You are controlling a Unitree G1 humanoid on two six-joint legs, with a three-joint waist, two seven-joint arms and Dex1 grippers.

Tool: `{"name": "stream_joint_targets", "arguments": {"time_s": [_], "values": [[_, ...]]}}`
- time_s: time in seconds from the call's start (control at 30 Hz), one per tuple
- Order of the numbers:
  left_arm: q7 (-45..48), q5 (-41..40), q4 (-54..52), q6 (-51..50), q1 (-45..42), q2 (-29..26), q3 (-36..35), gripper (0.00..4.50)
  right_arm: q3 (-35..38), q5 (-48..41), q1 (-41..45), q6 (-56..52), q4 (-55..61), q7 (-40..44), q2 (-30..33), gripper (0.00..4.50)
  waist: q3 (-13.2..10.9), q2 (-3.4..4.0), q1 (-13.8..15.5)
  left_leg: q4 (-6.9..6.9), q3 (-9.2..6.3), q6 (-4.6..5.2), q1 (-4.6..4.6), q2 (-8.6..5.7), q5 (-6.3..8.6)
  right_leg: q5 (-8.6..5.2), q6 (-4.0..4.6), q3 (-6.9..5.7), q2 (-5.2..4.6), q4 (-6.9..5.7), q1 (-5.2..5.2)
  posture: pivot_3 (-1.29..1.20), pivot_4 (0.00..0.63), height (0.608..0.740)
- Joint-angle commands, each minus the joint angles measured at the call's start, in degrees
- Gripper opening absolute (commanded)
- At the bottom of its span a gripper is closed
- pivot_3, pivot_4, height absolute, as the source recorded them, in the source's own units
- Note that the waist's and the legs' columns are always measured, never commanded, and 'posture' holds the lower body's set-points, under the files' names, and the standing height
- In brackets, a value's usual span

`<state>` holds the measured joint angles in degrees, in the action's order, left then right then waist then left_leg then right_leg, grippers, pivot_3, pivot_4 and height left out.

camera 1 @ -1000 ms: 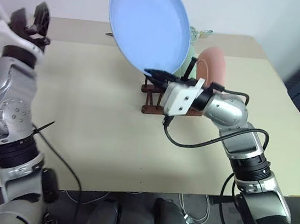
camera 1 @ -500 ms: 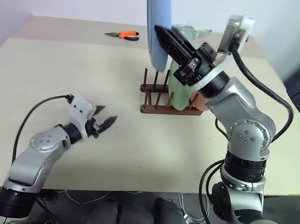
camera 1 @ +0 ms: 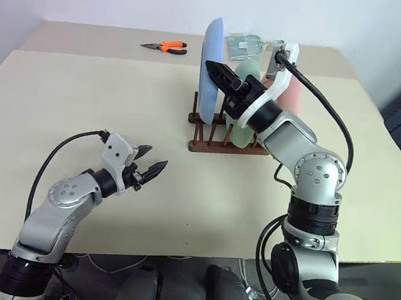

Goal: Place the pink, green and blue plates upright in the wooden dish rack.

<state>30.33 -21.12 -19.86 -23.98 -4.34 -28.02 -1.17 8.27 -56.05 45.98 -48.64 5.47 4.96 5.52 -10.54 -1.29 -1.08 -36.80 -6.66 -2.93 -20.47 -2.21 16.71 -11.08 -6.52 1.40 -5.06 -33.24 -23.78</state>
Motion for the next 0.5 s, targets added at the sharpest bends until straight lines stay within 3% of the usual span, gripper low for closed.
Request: {"name": "stream_joint_targets", "arguments": {"time_s": [0.03,0.17,0.33,0.5], "values": [[0.0,0.5,-1.7,0.9,-0.8,0.2,-0.5,2.93,0.4,1.0,2.2,-0.3,-0.8,-0.6,-0.2,0.0,0.0,0.0,0.0,0.0,0.0,0.0,0.0,0.01,0.0,0.0,0.0,0.0,0.01,0.0,0.0,0.0,0.15,0.74],[-0.1,0.7,-1.8,0.8,-1.0,0.4,-0.5,2.98,0.2,2.5,3.6,0.4,-2.1,0.8,0.2,1.36,0.0,0.0,0.1,0.0,0.0,0.0,-0.02,0.01,0.0,0.0,0.0,0.0,0.01,0.01,0.01,0.0,0.15,0.74],[-0.2,1.0,-1.9,0.7,-0.9,0.6,-0.4,2.98,-6.5,14.0,5.0,8.2,0.5,9.1,5.7,3.79,0.0,0.01,0.1,0.0,0.0,0.0,-0.01,0.01,0.0,0.0,-0.01,0.0,0.02,0.0,0.0,0.0,0.15,0.74],[-0.4,1.4,-2.4,0.6,-0.6,0.9,-0.2,2.98,-12.2,24.8,3.3,17.6,8.7,22.6,18.3,3.79,0.0,0.01,0.1,0.0,0.01,0.0,-0.03,0.0,0.0,-0.01,-0.04,0.0,0.01,0.03,0.01,0.0,0.15,0.74]]}}
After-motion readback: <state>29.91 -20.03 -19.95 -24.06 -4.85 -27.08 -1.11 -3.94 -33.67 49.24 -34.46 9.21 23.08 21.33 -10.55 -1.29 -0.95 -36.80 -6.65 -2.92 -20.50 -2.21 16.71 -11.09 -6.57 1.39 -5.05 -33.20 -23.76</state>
